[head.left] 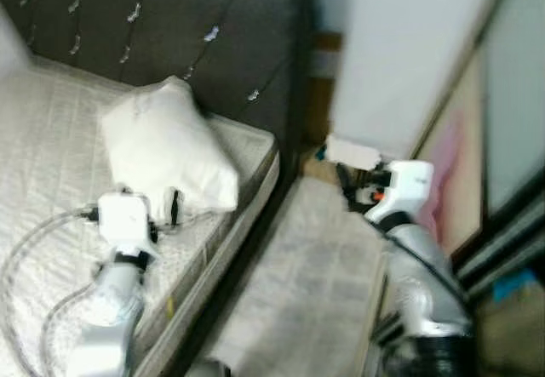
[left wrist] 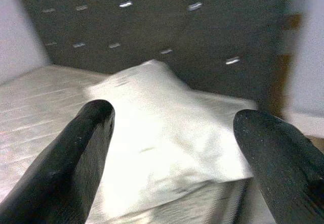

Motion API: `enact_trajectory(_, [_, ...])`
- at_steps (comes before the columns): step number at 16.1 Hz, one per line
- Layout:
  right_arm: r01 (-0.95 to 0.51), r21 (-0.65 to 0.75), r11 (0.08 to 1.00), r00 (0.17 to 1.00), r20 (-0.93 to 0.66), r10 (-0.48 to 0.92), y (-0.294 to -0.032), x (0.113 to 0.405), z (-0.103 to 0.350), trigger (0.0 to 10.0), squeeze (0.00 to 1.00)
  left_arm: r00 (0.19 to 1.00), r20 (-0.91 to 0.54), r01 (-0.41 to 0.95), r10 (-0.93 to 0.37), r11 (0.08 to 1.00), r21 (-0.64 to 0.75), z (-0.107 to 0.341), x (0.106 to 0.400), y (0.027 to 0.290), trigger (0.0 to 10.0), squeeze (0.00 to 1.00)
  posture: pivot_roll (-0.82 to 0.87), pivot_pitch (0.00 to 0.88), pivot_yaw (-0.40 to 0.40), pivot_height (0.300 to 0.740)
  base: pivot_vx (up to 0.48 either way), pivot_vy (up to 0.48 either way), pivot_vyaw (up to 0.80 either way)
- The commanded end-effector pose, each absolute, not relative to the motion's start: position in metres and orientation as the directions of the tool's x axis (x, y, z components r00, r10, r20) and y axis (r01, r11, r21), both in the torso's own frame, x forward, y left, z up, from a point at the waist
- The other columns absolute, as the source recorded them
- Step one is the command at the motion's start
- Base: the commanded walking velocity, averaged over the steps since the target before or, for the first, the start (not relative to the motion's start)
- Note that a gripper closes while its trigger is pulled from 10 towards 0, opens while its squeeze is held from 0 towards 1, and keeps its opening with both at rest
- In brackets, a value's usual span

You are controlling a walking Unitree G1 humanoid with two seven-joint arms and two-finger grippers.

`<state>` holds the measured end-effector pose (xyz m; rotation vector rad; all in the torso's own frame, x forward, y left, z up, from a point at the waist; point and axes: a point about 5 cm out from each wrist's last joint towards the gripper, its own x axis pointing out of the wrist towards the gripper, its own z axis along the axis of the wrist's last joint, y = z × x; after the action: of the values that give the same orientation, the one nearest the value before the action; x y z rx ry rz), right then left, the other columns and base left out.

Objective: Clean up the room

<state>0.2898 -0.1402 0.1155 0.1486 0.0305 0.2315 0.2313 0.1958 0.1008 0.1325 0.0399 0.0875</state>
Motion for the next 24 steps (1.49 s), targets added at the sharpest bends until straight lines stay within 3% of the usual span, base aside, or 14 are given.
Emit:
enact_trajectory(1, [-0.247,0.138,0.959,0.968,-0.010,0.251,-0.1398,0.2888,0.1156,10.0,0.00,0.994,-0.024,-0.103,0.107,0.987,0.124,0.1031,0.2338,0.1947,10.0,0.00,-0.07,0.000,-0.013,0.740,0.000,0.000,0.80])
enact_trajectory(24, [-0.291,0.129,0.948,0.956,0.001,0.294,-0.1363,0.2888,0.1176,10.0,0.00,0.996,-0.010,-0.092,0.093,0.991,0.093,0.1025,0.2343,0.1901,10.0,0.00,-0.08,0.000,-0.023,0.740,0.000,0.000,0.80])
